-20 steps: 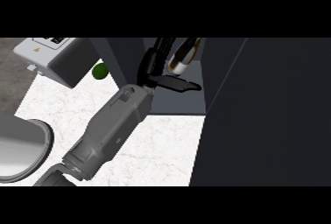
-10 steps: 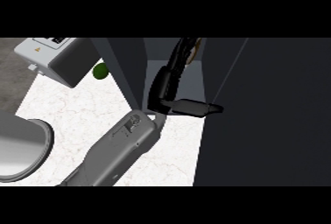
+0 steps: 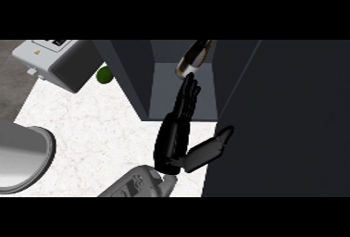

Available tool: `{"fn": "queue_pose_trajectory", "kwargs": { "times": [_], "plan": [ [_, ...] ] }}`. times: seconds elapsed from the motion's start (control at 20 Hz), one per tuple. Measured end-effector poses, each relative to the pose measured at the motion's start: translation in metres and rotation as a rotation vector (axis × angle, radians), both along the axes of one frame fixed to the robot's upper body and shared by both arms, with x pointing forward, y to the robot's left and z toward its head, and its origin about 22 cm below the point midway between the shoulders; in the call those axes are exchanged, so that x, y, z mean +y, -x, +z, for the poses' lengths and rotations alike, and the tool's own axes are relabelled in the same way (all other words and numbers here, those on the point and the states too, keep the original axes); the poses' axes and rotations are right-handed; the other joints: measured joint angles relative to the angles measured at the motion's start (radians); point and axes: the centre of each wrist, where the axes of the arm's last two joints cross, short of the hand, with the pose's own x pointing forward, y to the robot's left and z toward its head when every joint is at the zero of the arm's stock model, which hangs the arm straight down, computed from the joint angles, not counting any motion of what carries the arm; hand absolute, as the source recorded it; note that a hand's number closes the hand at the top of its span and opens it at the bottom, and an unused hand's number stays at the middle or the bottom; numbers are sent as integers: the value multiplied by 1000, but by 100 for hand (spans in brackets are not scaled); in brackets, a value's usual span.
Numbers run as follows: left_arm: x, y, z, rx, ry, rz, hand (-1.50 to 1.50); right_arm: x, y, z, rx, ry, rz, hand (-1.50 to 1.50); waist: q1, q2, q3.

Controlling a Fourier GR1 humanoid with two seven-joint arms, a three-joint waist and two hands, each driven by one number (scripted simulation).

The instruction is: Pick up the wine, place it into the cabinet and close the cabinet

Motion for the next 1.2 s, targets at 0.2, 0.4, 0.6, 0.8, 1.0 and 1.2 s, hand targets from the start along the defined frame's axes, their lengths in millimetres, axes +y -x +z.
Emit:
{"fn": "queue_pose_trajectory", "kwargs": {
  "times": [0.2,0.4,0.6,0.8,1.0,1.2],
  "plan": [
    [9,31,4,12,67,0,150,2,2,2,-3,4,-2,-150,-2,0,-1],
    [27,59,1,19,87,-40,150,6,2,-3,6,4,3,-150,-3,1,-1],
    [51,84,-2,16,91,-92,150,7,4,-2,1,7,8,-150,-3,2,-1],
    [80,100,0,10,92,-117,150,13,4,-4,12,55,70,150,-1,2,-1],
    [112,107,2,1,82,-136,150,23,5,-4,-4,106,145,150,2,2,-1],
    [138,116,6,-9,85,-154,150,43,10,-10,45,104,272,150,7,2,-1]
  ]
}}
